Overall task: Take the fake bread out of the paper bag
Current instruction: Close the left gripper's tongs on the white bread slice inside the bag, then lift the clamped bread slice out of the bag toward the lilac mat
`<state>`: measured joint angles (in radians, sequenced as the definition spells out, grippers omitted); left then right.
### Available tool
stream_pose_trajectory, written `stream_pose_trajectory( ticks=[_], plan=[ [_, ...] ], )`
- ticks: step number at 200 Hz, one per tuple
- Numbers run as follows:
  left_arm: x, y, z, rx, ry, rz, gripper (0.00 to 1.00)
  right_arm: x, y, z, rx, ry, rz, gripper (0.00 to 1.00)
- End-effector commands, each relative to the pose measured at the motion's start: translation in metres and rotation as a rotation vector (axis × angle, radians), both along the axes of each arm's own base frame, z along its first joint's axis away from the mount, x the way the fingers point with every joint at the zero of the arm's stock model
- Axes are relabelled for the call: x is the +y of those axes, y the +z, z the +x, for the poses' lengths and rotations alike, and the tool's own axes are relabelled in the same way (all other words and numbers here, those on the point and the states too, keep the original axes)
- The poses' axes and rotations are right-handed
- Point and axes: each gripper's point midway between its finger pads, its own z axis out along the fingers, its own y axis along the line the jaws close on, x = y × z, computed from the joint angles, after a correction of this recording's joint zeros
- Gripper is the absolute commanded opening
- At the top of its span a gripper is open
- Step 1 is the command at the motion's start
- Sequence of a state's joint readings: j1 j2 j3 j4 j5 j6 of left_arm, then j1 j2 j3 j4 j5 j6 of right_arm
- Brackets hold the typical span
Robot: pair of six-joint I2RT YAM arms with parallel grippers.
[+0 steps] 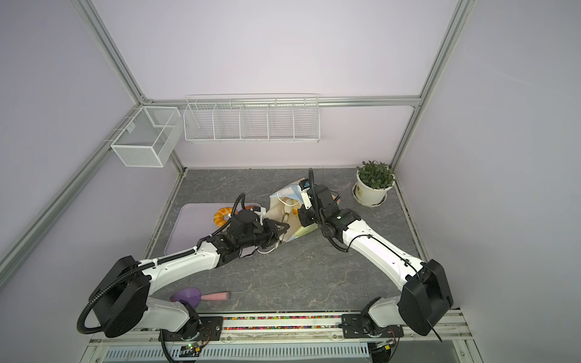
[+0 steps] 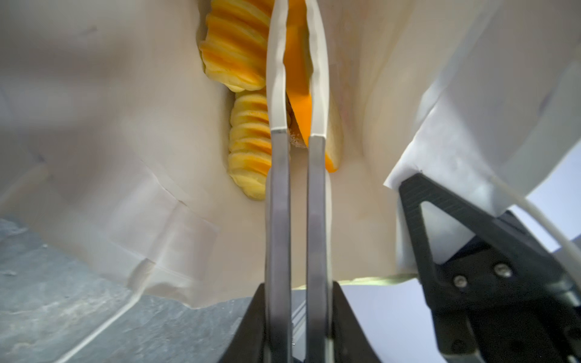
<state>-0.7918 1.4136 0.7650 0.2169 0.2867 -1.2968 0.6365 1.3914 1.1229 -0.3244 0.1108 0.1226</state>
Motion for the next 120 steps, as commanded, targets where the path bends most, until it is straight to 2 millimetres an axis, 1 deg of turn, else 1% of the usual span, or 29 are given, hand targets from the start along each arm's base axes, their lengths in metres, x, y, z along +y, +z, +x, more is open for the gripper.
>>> stream_pose_trajectory(
  ticks=[1, 18, 59, 66, 91, 107, 120],
  plan=[
    [-0.007, 0.034, 0.004, -0.078, -0.027, -0.051, 0.10, 0.004, 0.017, -0.001, -0.028, 0.028, 0.032, 0.07],
    [0.002, 0.031, -0.002, -0.082, -0.038, 0.030, 0.00, 0.003, 0.019, -0.001, -0.032, 0.026, 0.026, 0.07],
    [0.038, 0.033, -0.027, -0.096, -0.053, 0.182, 0.00, 0.000, 0.022, 0.002, -0.040, 0.020, -0.001, 0.07],
    [0.044, 0.034, -0.032, -0.124, -0.075, 0.211, 0.00, -0.001, 0.021, 0.003, -0.040, 0.014, -0.007, 0.07],
    [0.061, 0.037, -0.051, -0.144, -0.125, 0.277, 0.00, -0.004, 0.021, 0.007, -0.039, -0.013, -0.022, 0.07],
    [0.072, 0.045, -0.062, -0.167, -0.149, 0.305, 0.00, -0.007, 0.023, 0.010, -0.050, -0.029, -0.032, 0.07],
    [0.081, 0.055, -0.069, -0.202, -0.157, 0.316, 0.00, -0.008, 0.025, 0.012, -0.056, -0.037, -0.043, 0.07]
  ],
)
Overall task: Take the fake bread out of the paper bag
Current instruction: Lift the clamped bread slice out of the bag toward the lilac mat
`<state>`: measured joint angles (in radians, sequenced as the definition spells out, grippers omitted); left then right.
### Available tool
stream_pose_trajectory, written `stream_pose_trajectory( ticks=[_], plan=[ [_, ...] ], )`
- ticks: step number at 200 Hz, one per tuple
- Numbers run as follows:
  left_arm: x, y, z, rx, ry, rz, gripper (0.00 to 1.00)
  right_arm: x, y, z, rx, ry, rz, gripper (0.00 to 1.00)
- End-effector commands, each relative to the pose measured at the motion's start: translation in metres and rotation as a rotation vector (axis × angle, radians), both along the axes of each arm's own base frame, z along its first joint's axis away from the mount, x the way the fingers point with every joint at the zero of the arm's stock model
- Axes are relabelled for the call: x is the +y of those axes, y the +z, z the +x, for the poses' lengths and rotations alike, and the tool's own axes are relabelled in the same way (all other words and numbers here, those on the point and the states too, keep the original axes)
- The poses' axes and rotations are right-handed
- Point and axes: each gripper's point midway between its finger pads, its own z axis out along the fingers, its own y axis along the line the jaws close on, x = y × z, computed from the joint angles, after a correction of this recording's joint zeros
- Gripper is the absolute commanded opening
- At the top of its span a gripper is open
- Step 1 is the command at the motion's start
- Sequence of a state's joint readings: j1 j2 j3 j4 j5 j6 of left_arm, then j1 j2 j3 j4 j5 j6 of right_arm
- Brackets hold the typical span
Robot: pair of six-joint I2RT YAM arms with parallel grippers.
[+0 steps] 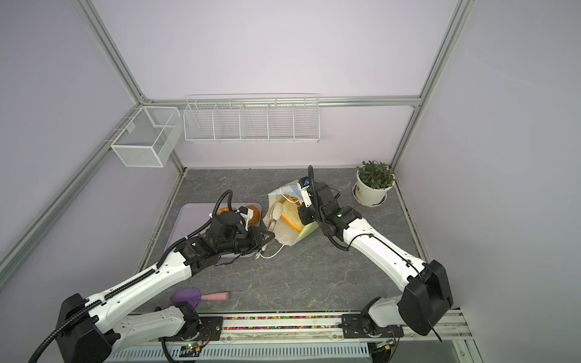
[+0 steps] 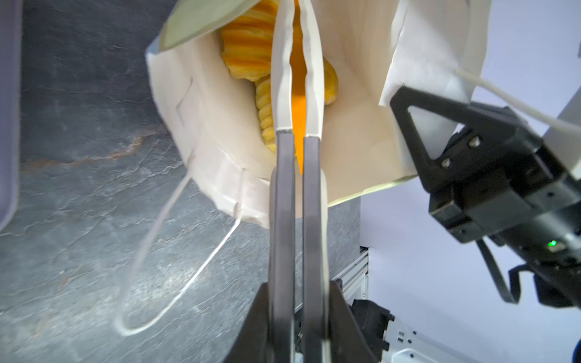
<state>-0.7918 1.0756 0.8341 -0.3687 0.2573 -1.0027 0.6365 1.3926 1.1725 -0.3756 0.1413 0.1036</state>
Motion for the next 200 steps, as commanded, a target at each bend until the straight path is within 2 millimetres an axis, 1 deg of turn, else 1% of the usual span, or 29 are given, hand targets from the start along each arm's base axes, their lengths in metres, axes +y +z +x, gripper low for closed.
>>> stream_pose_trajectory(
  ticks=[1, 26, 64, 81, 86, 106, 125, 157, 176, 200],
  plan=[
    [0.019, 0.021, -0.014, -0.085, -0.049, 0.064, 0.00, -0.004, 0.014, 0.009, -0.040, -0.025, -0.015, 0.07],
    [0.032, 0.036, -0.023, -0.143, -0.054, 0.061, 0.00, -0.007, 0.015, 0.016, -0.050, -0.044, -0.045, 0.07],
    [0.046, 0.068, -0.038, -0.220, -0.068, 0.015, 0.00, -0.005, 0.011, 0.019, -0.044, -0.048, -0.042, 0.07],
    [0.058, 0.075, -0.044, -0.239, -0.050, 0.019, 0.00, -0.005, 0.006, 0.019, -0.040, -0.046, -0.056, 0.07],
    [0.064, 0.083, -0.048, -0.261, -0.038, 0.000, 0.00, -0.006, 0.005, 0.019, -0.039, -0.046, -0.058, 0.07],
    [0.076, 0.098, -0.057, -0.282, -0.004, -0.049, 0.00, -0.008, 0.004, 0.020, -0.040, -0.051, -0.058, 0.07],
    [0.092, 0.108, -0.069, -0.294, 0.027, -0.095, 0.00, -0.006, 0.004, 0.019, -0.033, -0.039, -0.062, 0.07],
    [0.133, 0.105, -0.080, -0.329, 0.156, -0.096, 0.00, -0.012, -0.002, 0.027, -0.035, -0.051, -0.094, 0.07],
    [0.154, 0.088, -0.083, -0.296, 0.229, -0.038, 0.00, -0.017, -0.004, 0.029, -0.042, -0.066, -0.103, 0.07],
    [0.167, 0.062, -0.082, -0.237, 0.280, 0.048, 0.00, -0.020, -0.002, 0.028, -0.052, -0.063, -0.103, 0.07]
  ],
)
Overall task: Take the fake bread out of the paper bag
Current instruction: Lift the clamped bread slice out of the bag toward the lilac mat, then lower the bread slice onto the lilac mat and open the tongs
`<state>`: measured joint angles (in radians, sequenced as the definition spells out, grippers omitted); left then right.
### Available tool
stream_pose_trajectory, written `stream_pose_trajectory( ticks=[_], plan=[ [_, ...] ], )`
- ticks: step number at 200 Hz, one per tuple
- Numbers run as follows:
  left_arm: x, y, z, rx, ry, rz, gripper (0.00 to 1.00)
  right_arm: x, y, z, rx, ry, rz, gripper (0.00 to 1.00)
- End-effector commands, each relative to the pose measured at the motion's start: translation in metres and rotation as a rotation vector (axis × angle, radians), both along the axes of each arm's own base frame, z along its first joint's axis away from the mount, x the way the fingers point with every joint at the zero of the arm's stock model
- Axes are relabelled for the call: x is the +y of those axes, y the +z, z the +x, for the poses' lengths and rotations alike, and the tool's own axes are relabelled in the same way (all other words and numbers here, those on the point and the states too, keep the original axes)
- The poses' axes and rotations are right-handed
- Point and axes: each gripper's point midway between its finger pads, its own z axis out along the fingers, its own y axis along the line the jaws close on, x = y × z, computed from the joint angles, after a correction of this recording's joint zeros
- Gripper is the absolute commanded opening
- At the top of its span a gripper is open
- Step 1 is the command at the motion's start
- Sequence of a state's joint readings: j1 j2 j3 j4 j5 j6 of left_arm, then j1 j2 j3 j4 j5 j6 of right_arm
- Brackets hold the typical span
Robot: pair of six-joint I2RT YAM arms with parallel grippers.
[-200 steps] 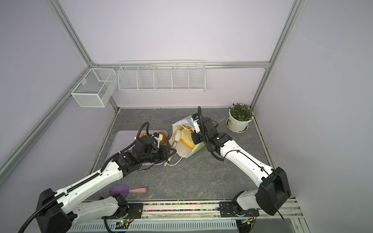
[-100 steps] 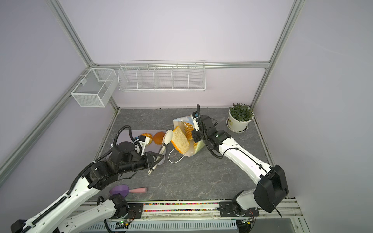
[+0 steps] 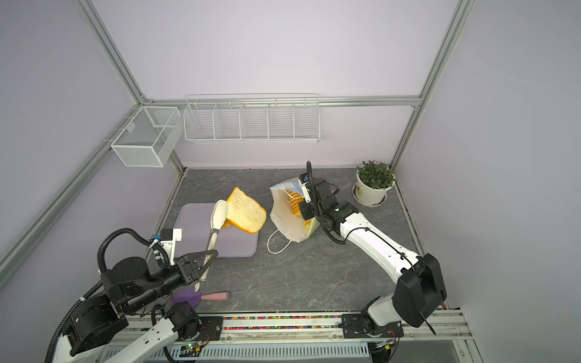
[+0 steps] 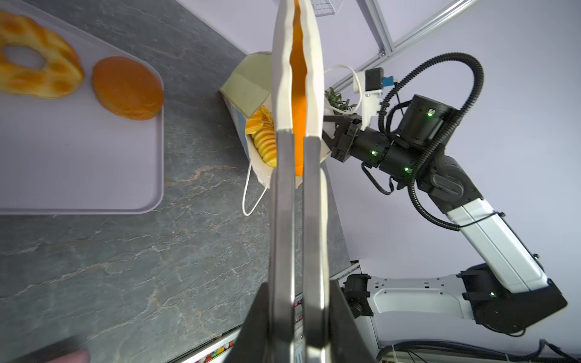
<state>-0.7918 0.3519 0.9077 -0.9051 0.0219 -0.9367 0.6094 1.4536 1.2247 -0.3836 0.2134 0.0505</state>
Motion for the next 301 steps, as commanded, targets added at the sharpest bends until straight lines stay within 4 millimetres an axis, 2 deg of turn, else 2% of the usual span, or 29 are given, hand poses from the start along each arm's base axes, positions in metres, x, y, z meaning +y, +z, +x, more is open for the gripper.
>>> stream_pose_trajectory(
  ticks=[1, 32, 76, 117, 139, 165, 213, 260, 301],
  plan=[
    [0.022, -0.032, 0.004, 0.087, 0.116, 0.101, 0.00, -0.007, 0.001, 0.004, -0.021, -0.012, -0.020, 0.07],
    [0.026, -0.050, 0.013, 0.114, 0.157, 0.190, 0.00, -0.010, 0.005, 0.000, -0.030, -0.008, -0.007, 0.07],
    [0.003, -0.072, 0.033, 0.146, 0.139, 0.197, 0.00, -0.007, 0.007, -0.004, -0.020, 0.007, 0.028, 0.07],
    [-0.012, -0.097, 0.060, 0.248, 0.141, 0.010, 0.00, -0.008, 0.003, -0.007, -0.007, 0.005, 0.036, 0.07],
    [-0.004, -0.107, 0.074, 0.289, 0.180, -0.106, 0.00, -0.008, 0.001, -0.010, 0.000, 0.006, 0.041, 0.07],
    [0.006, -0.124, 0.081, 0.324, 0.236, -0.147, 0.00, -0.011, -0.001, -0.013, 0.002, 0.003, 0.041, 0.07],
    [0.011, -0.144, 0.074, 0.390, 0.300, -0.224, 0.00, -0.010, 0.004, -0.012, -0.007, 0.004, 0.045, 0.07],
    [0.036, -0.168, 0.046, 0.490, 0.422, -0.137, 0.00, -0.010, 0.005, -0.011, -0.016, 0.006, 0.047, 0.07],
    [0.037, -0.178, 0.031, 0.540, 0.413, -0.116, 0.17, -0.005, 0.001, -0.011, -0.005, 0.017, 0.062, 0.07]
  ],
)
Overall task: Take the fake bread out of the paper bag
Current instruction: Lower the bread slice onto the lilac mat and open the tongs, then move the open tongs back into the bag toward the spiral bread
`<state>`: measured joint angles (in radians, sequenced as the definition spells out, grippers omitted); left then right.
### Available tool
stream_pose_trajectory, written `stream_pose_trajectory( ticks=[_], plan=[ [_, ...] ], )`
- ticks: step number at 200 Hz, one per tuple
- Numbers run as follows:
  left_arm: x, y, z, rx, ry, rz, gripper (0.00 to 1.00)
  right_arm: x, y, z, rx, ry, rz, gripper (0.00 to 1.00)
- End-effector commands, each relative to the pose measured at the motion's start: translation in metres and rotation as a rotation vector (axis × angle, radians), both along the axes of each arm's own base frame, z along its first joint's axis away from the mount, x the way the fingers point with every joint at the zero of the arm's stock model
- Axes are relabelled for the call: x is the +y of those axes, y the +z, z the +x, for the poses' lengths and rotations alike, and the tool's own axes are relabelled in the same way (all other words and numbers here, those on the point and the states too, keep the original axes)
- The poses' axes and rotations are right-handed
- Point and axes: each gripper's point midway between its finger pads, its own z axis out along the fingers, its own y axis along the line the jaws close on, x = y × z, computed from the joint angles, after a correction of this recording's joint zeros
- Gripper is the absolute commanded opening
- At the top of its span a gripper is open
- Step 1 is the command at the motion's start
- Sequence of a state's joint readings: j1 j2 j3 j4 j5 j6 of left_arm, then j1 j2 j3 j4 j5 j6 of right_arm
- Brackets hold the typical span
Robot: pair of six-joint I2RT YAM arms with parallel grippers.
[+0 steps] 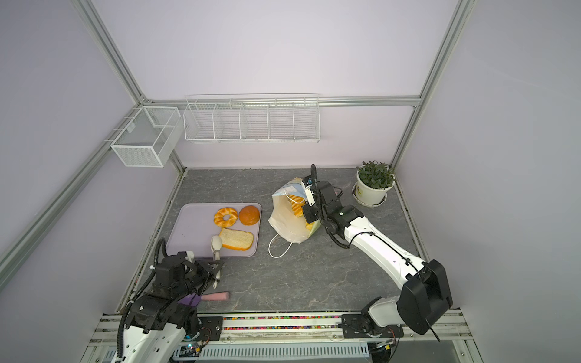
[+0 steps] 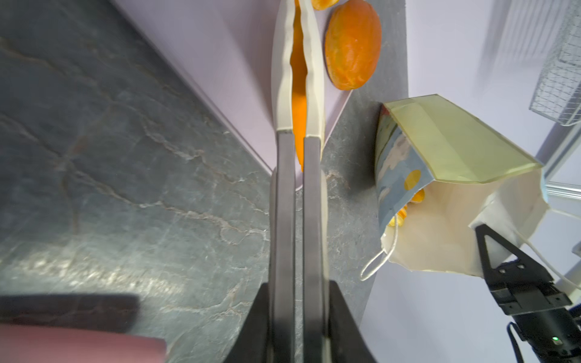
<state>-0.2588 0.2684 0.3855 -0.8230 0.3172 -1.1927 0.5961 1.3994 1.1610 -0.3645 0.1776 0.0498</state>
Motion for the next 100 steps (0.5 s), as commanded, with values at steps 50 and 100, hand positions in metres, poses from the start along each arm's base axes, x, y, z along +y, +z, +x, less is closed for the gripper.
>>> stream_pose_trajectory(
  ticks=[50, 100],
  plan=[
    [-0.002, 0.012, -0.011, 0.009, -0.036, -0.004, 0.26, 0.004, 0.005, 0.001, -0.010, 0.008, 0.041, 0.07],
    [0.008, 0.023, -0.015, 0.005, -0.044, 0.088, 0.41, 0.006, 0.001, 0.002, 0.004, 0.013, 0.038, 0.07]
  ],
)
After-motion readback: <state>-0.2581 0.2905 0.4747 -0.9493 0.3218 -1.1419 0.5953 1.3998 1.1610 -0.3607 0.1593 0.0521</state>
